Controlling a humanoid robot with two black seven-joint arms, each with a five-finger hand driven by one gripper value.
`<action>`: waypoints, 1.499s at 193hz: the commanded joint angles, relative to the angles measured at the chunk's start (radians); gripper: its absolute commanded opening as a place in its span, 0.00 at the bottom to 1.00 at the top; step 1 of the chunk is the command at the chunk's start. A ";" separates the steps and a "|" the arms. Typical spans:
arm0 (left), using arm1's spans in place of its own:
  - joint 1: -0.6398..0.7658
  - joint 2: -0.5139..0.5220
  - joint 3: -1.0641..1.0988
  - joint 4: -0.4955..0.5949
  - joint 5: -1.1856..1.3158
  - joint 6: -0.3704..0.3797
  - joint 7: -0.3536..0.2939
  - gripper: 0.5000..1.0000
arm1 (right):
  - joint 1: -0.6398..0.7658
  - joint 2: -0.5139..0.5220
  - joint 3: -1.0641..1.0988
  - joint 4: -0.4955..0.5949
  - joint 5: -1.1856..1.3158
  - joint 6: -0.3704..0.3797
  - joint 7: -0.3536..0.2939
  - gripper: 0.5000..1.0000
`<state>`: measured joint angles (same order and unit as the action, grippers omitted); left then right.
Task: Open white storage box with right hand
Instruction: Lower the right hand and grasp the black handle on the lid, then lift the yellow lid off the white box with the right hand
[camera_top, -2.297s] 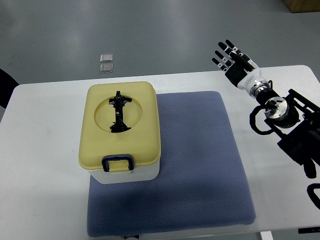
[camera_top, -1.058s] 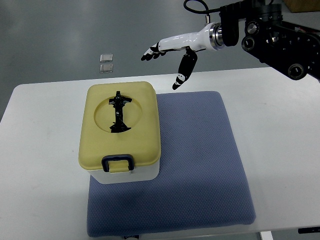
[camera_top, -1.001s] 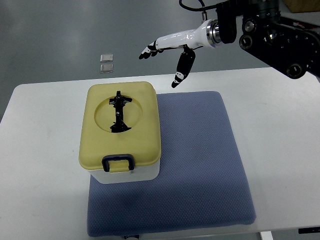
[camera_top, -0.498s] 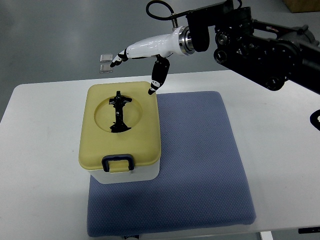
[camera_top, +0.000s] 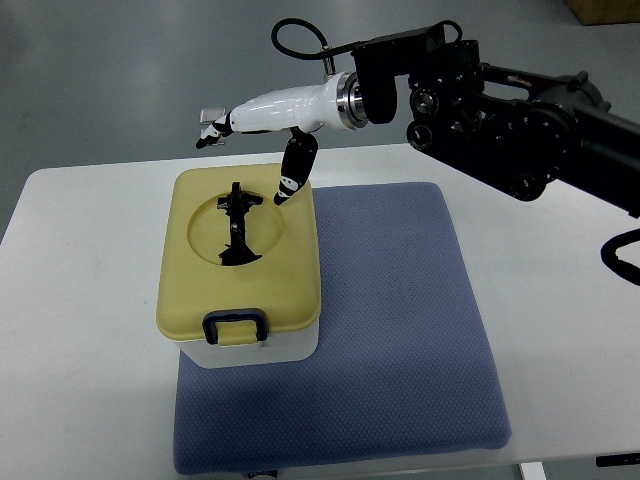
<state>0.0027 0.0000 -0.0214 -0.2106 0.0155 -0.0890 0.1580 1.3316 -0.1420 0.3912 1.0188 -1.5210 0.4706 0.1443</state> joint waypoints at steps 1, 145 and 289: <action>0.000 0.000 0.001 -0.001 0.000 0.000 0.000 1.00 | -0.006 0.018 0.002 0.000 0.001 -0.023 0.000 0.88; 0.000 0.000 0.000 0.000 0.000 0.000 0.000 1.00 | -0.054 0.045 0.000 0.000 -0.001 -0.079 0.028 0.21; 0.000 0.000 0.001 0.002 0.000 0.000 0.000 1.00 | 0.057 -0.151 0.075 0.084 0.068 -0.060 0.054 0.00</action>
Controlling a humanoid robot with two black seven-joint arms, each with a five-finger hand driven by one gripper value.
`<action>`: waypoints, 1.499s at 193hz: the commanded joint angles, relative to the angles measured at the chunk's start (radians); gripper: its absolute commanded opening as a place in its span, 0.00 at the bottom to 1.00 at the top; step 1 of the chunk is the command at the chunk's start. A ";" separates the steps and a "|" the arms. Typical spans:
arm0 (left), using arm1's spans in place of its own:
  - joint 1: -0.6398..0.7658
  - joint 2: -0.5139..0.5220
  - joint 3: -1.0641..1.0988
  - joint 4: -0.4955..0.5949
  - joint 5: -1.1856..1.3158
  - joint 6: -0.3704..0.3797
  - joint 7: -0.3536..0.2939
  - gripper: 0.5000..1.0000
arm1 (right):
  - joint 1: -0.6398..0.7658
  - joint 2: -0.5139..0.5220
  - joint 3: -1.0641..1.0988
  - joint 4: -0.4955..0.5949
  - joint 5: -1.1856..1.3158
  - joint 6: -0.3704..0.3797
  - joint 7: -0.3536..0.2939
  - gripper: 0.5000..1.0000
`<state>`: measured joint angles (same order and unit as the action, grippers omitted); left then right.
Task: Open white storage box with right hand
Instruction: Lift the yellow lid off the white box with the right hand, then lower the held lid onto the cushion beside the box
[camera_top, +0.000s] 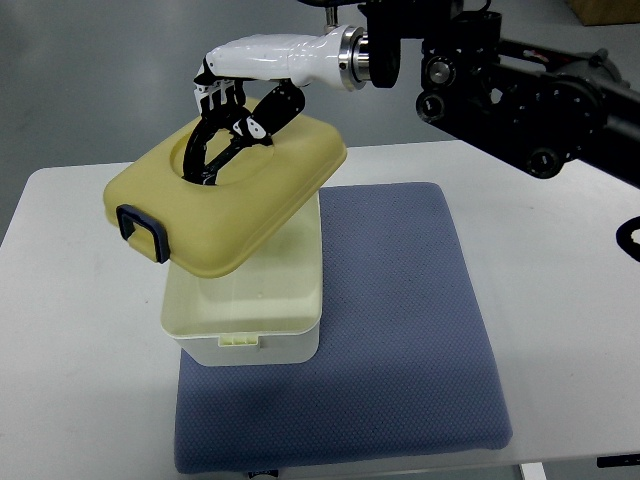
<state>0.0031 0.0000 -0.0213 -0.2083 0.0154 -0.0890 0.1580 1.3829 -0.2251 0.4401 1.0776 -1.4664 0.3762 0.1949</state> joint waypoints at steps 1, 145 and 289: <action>0.000 0.000 0.001 0.000 0.000 0.000 0.000 1.00 | 0.005 -0.068 0.026 0.025 0.014 0.035 0.003 0.00; 0.000 0.000 0.006 -0.007 0.001 0.000 0.002 1.00 | -0.134 -0.537 0.023 0.027 0.000 0.162 0.075 0.00; 0.003 0.000 0.004 0.007 0.001 0.000 0.002 1.00 | -0.357 -0.415 -0.032 -0.013 -0.026 0.086 0.069 0.00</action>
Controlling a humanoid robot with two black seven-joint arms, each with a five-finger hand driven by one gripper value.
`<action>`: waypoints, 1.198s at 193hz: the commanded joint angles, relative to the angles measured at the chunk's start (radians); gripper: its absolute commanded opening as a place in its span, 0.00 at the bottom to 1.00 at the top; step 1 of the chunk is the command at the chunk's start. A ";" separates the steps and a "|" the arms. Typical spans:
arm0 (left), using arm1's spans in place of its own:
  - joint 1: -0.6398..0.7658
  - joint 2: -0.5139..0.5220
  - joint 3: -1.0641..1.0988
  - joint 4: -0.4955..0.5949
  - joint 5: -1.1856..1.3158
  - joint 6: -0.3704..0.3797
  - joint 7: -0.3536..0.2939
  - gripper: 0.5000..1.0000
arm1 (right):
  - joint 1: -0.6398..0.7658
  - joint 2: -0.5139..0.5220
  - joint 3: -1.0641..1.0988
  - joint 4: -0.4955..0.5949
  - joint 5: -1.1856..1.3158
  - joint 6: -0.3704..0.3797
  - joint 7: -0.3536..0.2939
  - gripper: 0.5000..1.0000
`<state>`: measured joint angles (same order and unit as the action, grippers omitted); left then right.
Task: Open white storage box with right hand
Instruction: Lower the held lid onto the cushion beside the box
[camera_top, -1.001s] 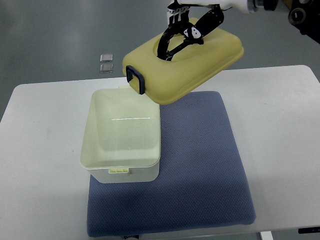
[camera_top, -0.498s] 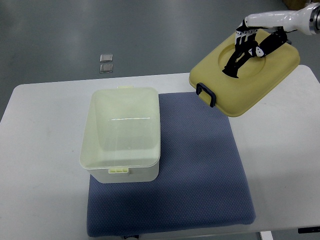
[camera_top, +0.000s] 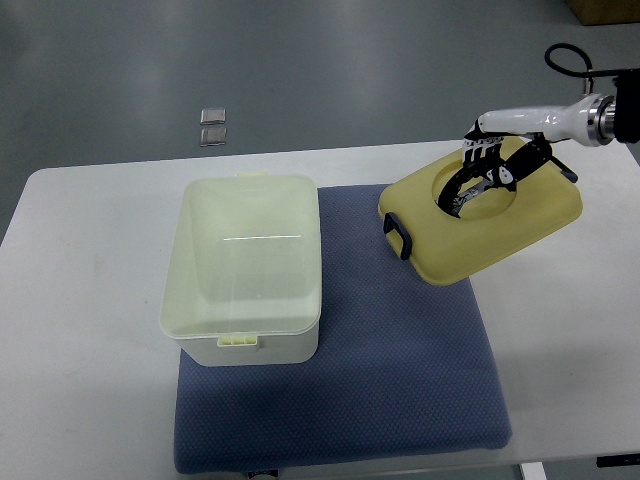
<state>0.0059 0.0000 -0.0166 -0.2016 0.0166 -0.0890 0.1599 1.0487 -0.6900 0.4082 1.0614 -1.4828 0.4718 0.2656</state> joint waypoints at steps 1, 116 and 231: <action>0.000 0.000 0.000 0.001 0.000 0.000 0.000 1.00 | -0.022 0.050 0.000 0.003 -0.010 -0.010 -0.002 0.00; 0.000 0.000 0.000 0.002 -0.001 0.000 0.001 1.00 | -0.095 0.193 0.001 0.038 -0.007 -0.030 0.003 0.00; -0.001 0.000 0.003 -0.001 -0.001 0.000 0.000 1.00 | -0.147 0.187 0.011 0.026 0.006 -0.018 0.001 0.91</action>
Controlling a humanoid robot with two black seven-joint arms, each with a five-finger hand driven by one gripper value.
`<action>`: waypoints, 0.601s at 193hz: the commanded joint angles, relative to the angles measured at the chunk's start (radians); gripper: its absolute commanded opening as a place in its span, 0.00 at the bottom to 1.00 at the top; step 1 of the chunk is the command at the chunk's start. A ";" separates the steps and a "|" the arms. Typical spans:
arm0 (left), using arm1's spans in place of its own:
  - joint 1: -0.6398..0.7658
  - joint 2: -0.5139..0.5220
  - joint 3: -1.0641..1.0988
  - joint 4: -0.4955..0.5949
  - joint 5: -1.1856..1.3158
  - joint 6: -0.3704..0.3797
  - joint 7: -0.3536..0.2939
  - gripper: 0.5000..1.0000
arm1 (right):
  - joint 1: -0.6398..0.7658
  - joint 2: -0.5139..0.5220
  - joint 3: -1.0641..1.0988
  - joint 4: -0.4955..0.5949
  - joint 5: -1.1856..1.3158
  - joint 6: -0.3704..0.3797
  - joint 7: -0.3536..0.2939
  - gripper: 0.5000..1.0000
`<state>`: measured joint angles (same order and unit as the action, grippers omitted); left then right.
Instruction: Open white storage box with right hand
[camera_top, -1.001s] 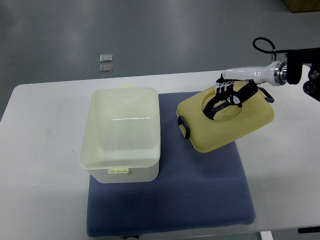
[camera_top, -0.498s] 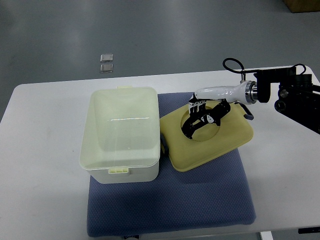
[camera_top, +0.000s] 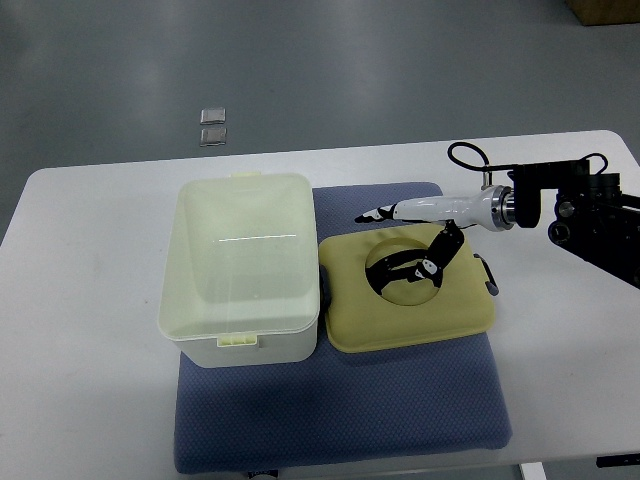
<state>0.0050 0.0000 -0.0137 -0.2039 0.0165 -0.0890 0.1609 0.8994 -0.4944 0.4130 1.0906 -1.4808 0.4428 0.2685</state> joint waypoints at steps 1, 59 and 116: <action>0.001 0.000 0.000 0.001 -0.001 0.000 0.000 1.00 | 0.004 -0.009 0.007 -0.003 0.005 0.016 -0.002 0.91; 0.001 0.000 -0.002 -0.002 -0.001 0.000 0.000 1.00 | 0.058 -0.029 0.099 -0.121 0.138 0.100 -0.003 0.91; 0.000 0.000 -0.002 -0.011 0.000 0.000 0.000 1.00 | 0.072 0.053 0.279 -0.307 0.660 0.077 -0.048 0.90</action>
<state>0.0051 0.0000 -0.0154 -0.2119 0.0153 -0.0890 0.1604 0.9760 -0.4956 0.6447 0.8381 -1.0369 0.5475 0.2520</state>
